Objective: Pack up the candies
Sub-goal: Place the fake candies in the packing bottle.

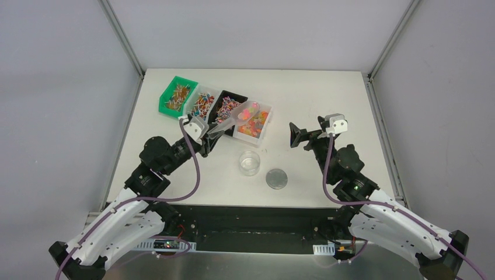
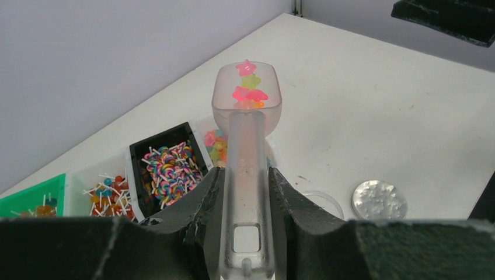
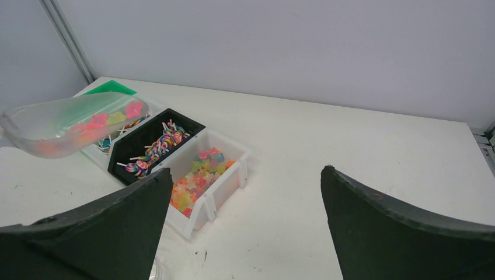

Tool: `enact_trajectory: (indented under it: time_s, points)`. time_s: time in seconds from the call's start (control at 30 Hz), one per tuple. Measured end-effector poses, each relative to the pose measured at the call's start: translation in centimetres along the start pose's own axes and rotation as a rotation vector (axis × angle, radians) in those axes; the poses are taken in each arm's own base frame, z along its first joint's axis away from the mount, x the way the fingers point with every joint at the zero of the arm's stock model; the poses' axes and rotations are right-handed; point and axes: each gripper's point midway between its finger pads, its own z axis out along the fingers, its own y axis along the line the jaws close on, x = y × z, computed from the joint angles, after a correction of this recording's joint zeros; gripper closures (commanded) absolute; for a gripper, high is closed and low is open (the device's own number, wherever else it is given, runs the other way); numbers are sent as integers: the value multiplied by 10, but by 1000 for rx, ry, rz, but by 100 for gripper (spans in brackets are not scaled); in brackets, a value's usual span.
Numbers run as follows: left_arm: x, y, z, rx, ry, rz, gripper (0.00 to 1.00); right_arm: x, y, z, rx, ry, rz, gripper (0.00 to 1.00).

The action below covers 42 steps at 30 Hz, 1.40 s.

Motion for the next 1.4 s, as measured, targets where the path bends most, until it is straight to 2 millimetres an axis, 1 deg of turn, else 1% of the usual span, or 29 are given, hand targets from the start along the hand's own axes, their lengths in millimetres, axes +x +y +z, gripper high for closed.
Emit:
enact_trajectory:
  time_s: [0.33,0.6,0.77,0.93,1.03,1.27,1.4]
  points:
    - [11,-10,-12,70,100,51,100,3,0,1,0,7,-11,0]
    - [28,-16,-24,107,179,69,100,4,0,2,3,13,-15,0]
    - [32,-18,-32,116,196,77,100,7,0,3,3,19,-25,0]
    - [38,-18,-35,124,223,87,100,12,1,4,3,36,-47,0]
    - [43,-21,-37,136,242,85,100,12,1,4,2,37,-53,0]
    - [45,-25,-43,162,252,90,100,11,1,5,1,38,-67,0]
    - [51,-28,-46,183,276,94,100,10,1,5,2,38,-69,0]
